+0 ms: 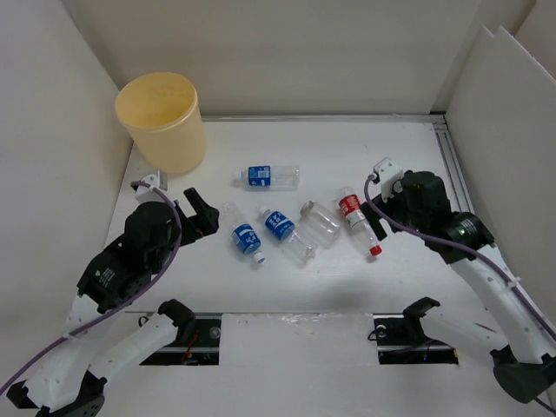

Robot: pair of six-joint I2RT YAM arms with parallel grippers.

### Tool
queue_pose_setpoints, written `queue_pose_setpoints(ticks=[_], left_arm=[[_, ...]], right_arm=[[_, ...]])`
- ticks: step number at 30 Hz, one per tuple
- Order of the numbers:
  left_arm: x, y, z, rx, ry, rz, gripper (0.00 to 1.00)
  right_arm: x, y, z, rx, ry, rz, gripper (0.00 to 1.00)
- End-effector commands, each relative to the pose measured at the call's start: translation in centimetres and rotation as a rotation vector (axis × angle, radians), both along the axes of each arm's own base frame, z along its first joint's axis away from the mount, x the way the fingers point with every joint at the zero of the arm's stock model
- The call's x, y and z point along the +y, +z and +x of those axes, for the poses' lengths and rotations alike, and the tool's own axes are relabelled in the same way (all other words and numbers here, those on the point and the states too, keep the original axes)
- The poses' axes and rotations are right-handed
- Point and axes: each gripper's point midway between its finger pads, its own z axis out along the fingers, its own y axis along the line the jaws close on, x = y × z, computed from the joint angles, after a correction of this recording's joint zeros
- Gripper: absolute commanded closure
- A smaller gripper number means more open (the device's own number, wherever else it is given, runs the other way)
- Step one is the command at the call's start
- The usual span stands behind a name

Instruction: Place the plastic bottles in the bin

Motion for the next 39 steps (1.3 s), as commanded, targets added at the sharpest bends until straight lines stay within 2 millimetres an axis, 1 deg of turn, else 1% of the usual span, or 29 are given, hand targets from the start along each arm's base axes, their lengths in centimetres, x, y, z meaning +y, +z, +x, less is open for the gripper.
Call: queue_pose_setpoints(ticks=[1,2,3,5,6,7,9,10,11,12,13,14,15,16,18,19,21,26,27,28,29,30,32,33,34,35,37,38,39], left_arm=[[-0.9,0.7,0.7,-0.033,-0.017,-0.032,0.0],[-0.8,0.4,0.6,-0.03,-0.017,-0.03,0.0],[-0.8,0.4,0.6,-0.03,-0.017,-0.03,0.0],[-0.5,0.2,0.2,-0.039,-0.017,-0.036,0.0],[-0.4,0.3,0.0,-0.047,-0.017,-0.041,0.0],[-0.4,-0.1,0.1,-0.038,-0.017,-0.035,0.0],[-0.5,-0.2,-0.2,-0.036,-0.022,-0.049,0.0],[-0.4,-0.1,-0.3,-0.044,-0.022,-0.054,0.0],[-0.4,-0.1,-0.3,-0.044,-0.022,-0.054,0.0],[-0.4,-0.1,-0.3,-0.044,-0.022,-0.054,0.0],[-0.3,0.1,-0.5,-0.053,-0.022,-0.06,0.0],[-0.3,0.1,-0.5,-0.053,-0.022,-0.06,0.0],[-0.3,0.1,-0.5,-0.053,-0.022,-0.06,0.0],[-0.3,0.1,-0.5,-0.053,-0.022,-0.06,0.0],[-0.3,-0.1,-0.6,-0.045,-0.022,-0.055,0.0],[-0.3,0.3,-0.6,-0.053,-0.022,-0.06,0.0],[-0.2,0.1,-0.7,-0.045,-0.022,-0.055,0.0],[0.0,0.4,-1.0,-0.051,-0.022,-0.059,0.0],[0.0,0.4,-1.0,-0.051,-0.022,-0.059,0.0],[0.1,0.6,-1.1,-0.05,-0.022,-0.058,0.0],[0.3,0.6,-1.0,-0.053,-0.014,-0.055,0.0],[0.3,0.6,-1.0,-0.053,-0.014,-0.055,0.0],[0.4,0.8,-1.2,-0.054,-0.014,-0.056,0.0],[0.4,0.8,-1.2,-0.054,-0.014,-0.056,0.0],[0.4,0.8,-1.2,-0.054,-0.014,-0.056,0.0],[0.4,0.8,-1.2,-0.054,-0.014,-0.056,0.0],[0.5,1.1,-1.4,-0.061,-0.014,-0.061,0.0],[0.5,1.1,-1.4,-0.061,-0.014,-0.061,0.0],[0.5,1.1,-1.4,-0.061,-0.014,-0.061,0.0]], right_arm=[[0.6,-2.3,2.9,0.018,-0.019,0.093,0.0],[1.5,-3.2,3.5,0.035,0.017,0.136,0.0],[0.9,-5.4,3.7,0.074,-0.007,0.127,0.0],[0.7,-6.9,4.4,0.087,-0.024,0.122,0.0],[0.9,-7.2,4.9,0.086,-0.014,0.147,0.0],[1.1,-8.0,4.6,0.111,-0.004,0.148,0.0],[1.3,-9.2,5.1,0.135,-0.006,0.14,0.0],[0.7,-10.9,5.0,0.178,-0.029,0.117,0.0],[0.7,-11.1,5.1,0.174,-0.029,0.119,0.0],[0.5,-12.2,5.0,0.204,-0.04,0.101,0.0],[0.6,-12.6,5.4,0.201,-0.039,0.112,0.0],[0.6,-12.4,5.7,0.19,-0.039,0.124,0.01],[0.6,-13.4,5.7,0.214,-0.041,0.116,0.01],[0.8,-13.6,5.8,0.22,-0.034,0.122,0.01],[0.2,-14.4,6.0,0.242,-0.07,0.106,0.01],[-0.2,-15.1,6.3,0.26,-0.084,0.101,0.01],[0.3,-15.3,7.0,0.255,-0.068,0.131,0.01],[0.0,-17.9,7.1,0.324,-0.084,0.111,0.01],[0.2,-18.0,7.2,0.326,-0.077,0.117,0.01],[0.3,-17.9,7.5,0.313,-0.082,0.128,0.03],[0.2,-18.8,7.1,0.339,-0.085,0.12,0.03],[0.0,-19.0,7.5,0.338,-0.094,0.122,0.04],[0.0,-19.9,7.2,0.364,-0.104,0.122,0.08],[0.0,-19.9,7.2,0.364,-0.104,0.122,0.09],[-0.2,-20.7,6.9,0.387,-0.123,0.116,0.1],[-0.2,-20.7,6.9,0.387,-0.123,0.116,0.14],[-0.3,-21.0,6.8,0.398,-0.124,0.113,0.14],[-0.2,-21.6,6.4,0.42,-0.118,0.115,0.15],[-0.1,-21.5,6.7,0.406,-0.116,0.12,0.18]])
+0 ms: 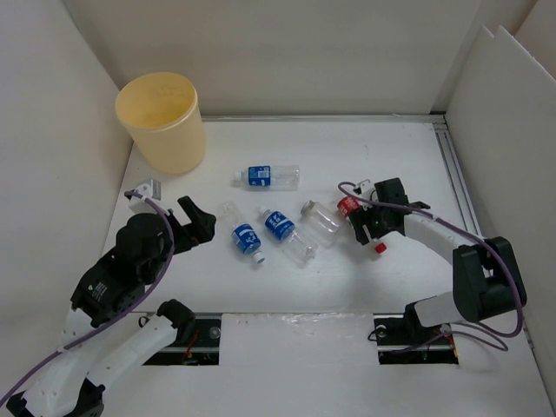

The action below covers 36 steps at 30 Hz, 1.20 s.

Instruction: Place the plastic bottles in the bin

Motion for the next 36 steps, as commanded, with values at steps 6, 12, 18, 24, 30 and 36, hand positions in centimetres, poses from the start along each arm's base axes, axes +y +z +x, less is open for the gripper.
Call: queue_pose_setpoints(ticks=[6,12,18,24,30,36], left_arm=[[0.2,1.7,-0.4,-0.039,0.012,-0.054,0.0],[0.2,1.7,-0.4,-0.039,0.012,-0.054,0.0],[-0.8,1.8,0.2,-0.037,-0.031,-0.038,0.0],[-6.0,5.4,2.4,-0.147,-0.231,-0.109,0.0],[-14.4,8.2,5.2,-0.18,-0.488,-0.244,0.0],[-22.9,10.7,4.5,-0.284,-0.715,-0.363,0.0]], right_arm=[[0.5,-0.8,1.2,-0.02,-0.009,0.03,0.32],[-0.5,-0.5,1.4,-0.024,-0.043,0.03,0.79],[-2.4,3.6,1.8,-0.1,-0.094,0.006,0.99],[-3.1,12.0,2.4,-0.266,-0.137,0.026,0.99],[2.0,19.1,0.4,-0.43,0.084,0.279,1.0],[4.7,22.9,-2.4,-0.511,0.225,0.326,1.0]])
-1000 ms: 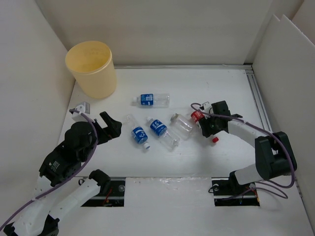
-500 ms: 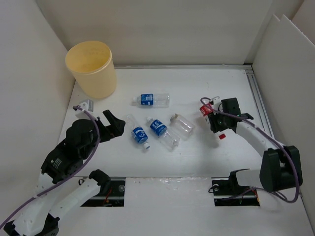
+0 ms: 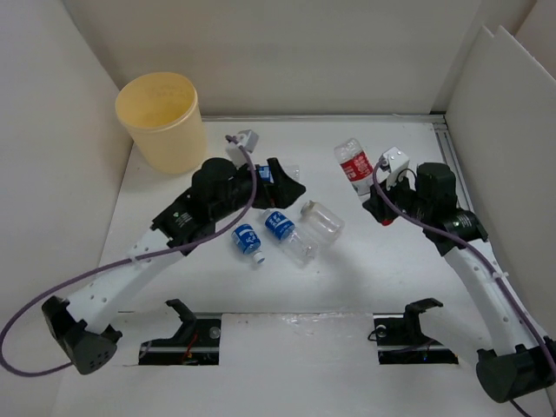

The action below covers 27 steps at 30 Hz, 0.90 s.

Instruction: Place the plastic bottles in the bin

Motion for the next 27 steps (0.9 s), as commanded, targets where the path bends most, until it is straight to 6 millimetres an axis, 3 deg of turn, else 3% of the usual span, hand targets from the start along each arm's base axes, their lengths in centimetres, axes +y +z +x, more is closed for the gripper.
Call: queue_pose_setpoints(ticks=[1,3,4,7,11,14,17,18,24,27], left_arm=[[-5.0,6.1,-1.0,-0.161,-0.126,-0.175,0.0],[-6.6,6.6,-1.0,-0.195,-0.121,-0.148,0.0],[-8.4,6.0,-1.2,-0.186,-0.132,-0.138,0.0],[-11.1,5.3,-1.9,-0.189,-0.177,-0.133,0.0],[-11.6,5.2,-0.2,-0.181,-0.079,-0.138,0.0],[-12.2,5.2,-0.4,-0.179,-0.065,-0.148,0.0],[-11.9,5.6,0.3,-0.208,0.002,-0.161,0.0],[-11.7,6.5,0.3,-0.226,0.025,-0.186,0.0],[-11.0,6.3,0.8,-0.23,0.068,-0.185,0.0],[-10.9,5.6,1.3,-0.223,0.097,-0.163,0.02]], right_arm=[[2.4,3.4,-1.7,-0.07,0.131,0.052,1.0],[2.6,4.3,-2.2,-0.083,0.134,0.058,1.0],[2.7,4.4,-2.4,-0.08,0.13,0.044,1.0],[3.0,4.3,-2.8,-0.074,0.135,0.03,1.0],[4.3,4.3,-3.6,-0.069,0.177,0.032,1.0],[5.5,4.5,-4.2,-0.07,0.22,0.047,1.0],[6.2,5.1,-4.8,-0.084,0.241,0.037,1.0],[6.5,5.1,-5.1,-0.084,0.256,0.038,1.0],[7.0,6.5,-6.0,-0.12,0.285,0.086,1.0],[8.2,7.2,-6.5,-0.133,0.353,0.135,1.0]])
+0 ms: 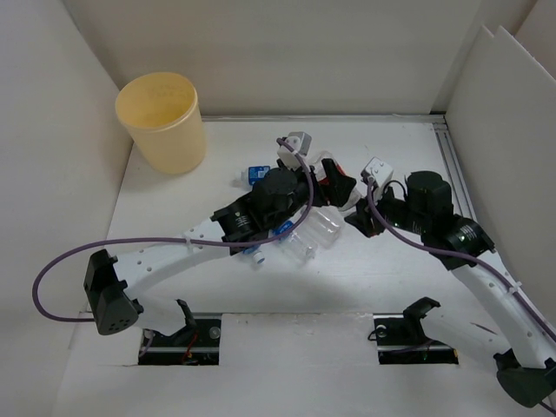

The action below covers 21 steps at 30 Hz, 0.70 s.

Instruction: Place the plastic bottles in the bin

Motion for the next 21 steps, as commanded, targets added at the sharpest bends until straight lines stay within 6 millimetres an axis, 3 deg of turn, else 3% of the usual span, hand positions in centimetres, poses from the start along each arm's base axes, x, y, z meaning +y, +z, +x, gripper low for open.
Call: queue_pose_setpoints(ticks=[1,6,8,9,10,11,12,14,17,18,19,21], left_arm=[[0.9,3.6,0.6,-0.056,0.061,-0.104,0.07],[0.7,3.3,0.8,-0.055,0.062,-0.102,0.44],[0.4,3.1,0.7,-0.043,0.051,-0.081,0.62],[0.2,2.3,0.9,-0.033,0.051,-0.062,0.79],[0.2,2.9,0.8,-0.036,0.051,-0.067,0.85],[-0.1,3.3,1.0,-0.035,0.051,-0.065,0.92],[0.2,2.6,1.4,-0.022,0.078,-0.035,0.99],[1.5,3.9,2.2,-0.027,0.157,-0.03,1.0],[6.4,4.1,5.6,-0.016,0.395,0.047,1.0],[8.4,6.4,6.4,-0.022,0.462,0.008,1.0],[12.6,5.9,8.6,0.01,0.606,0.05,1.0],[16.6,6.9,11.0,0.035,0.711,0.052,1.0]], right_arm=[[2.4,3.6,-1.2,-0.068,0.124,0.126,1.0],[2.7,3.9,-1.9,-0.081,0.141,0.141,1.0],[2.4,4.2,-1.8,-0.095,0.123,0.141,1.0],[2.2,4.2,-1.6,-0.098,0.109,0.136,1.0],[2.2,4.2,-1.6,-0.098,0.109,0.136,0.93],[2.1,4.1,-1.4,-0.1,0.099,0.133,0.72],[1.9,4.1,-1.1,-0.105,0.077,0.126,0.43],[1.1,3.7,-0.9,-0.101,0.034,0.104,0.0],[-0.5,2.3,-0.5,-0.088,-0.036,0.035,0.0],[-0.7,2.9,-0.9,-0.107,-0.036,0.047,0.0],[-0.8,2.6,-1.0,-0.105,-0.036,0.046,0.0],[-0.9,2.3,-1.2,-0.11,-0.033,0.039,0.0]])
